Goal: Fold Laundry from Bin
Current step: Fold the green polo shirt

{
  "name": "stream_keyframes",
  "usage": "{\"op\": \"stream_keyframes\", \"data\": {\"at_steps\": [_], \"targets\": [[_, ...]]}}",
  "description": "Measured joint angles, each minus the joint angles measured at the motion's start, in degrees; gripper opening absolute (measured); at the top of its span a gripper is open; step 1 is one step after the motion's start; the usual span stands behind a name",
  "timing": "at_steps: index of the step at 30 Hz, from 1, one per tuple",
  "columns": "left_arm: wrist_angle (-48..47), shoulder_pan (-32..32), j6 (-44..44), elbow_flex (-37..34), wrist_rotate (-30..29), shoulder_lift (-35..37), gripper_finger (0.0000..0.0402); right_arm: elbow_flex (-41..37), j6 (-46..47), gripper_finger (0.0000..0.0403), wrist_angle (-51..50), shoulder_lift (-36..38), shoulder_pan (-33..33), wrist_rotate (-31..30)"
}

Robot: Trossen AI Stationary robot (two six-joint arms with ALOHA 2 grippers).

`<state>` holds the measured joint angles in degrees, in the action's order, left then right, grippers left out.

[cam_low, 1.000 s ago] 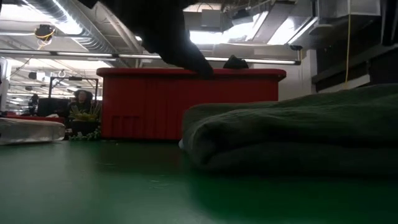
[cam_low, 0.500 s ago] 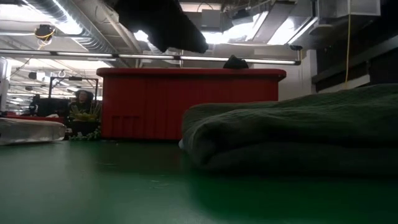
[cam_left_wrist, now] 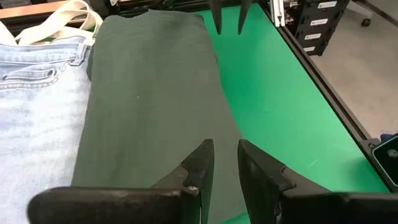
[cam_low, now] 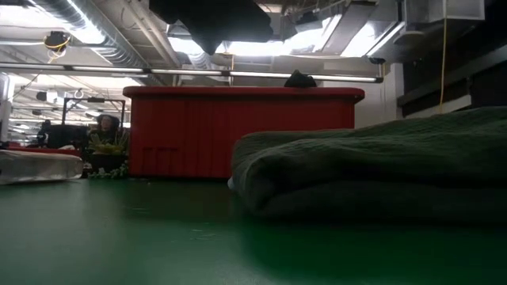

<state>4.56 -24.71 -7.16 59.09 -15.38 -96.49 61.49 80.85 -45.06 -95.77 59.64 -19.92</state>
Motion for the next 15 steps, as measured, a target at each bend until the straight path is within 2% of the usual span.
{"op": "stream_keyframes", "data": {"at_steps": [8,11,15], "targets": [[0.3,0.0,0.0,0.0,0.0,0.0,0.0069,-0.5,0.2,0.0147,-2.6,0.0,0.0,-5.0],[0.3,0.0,0.0,0.0,0.0,0.0,0.0069,-0.5,3.1,0.0147,-4.9,0.0,0.0,-4.3],[0.3,0.0,0.0,0.0,0.0,0.0,0.0069,-0.5,6.9,0.0147,-7.8,0.0,0.0,0.0]]}}
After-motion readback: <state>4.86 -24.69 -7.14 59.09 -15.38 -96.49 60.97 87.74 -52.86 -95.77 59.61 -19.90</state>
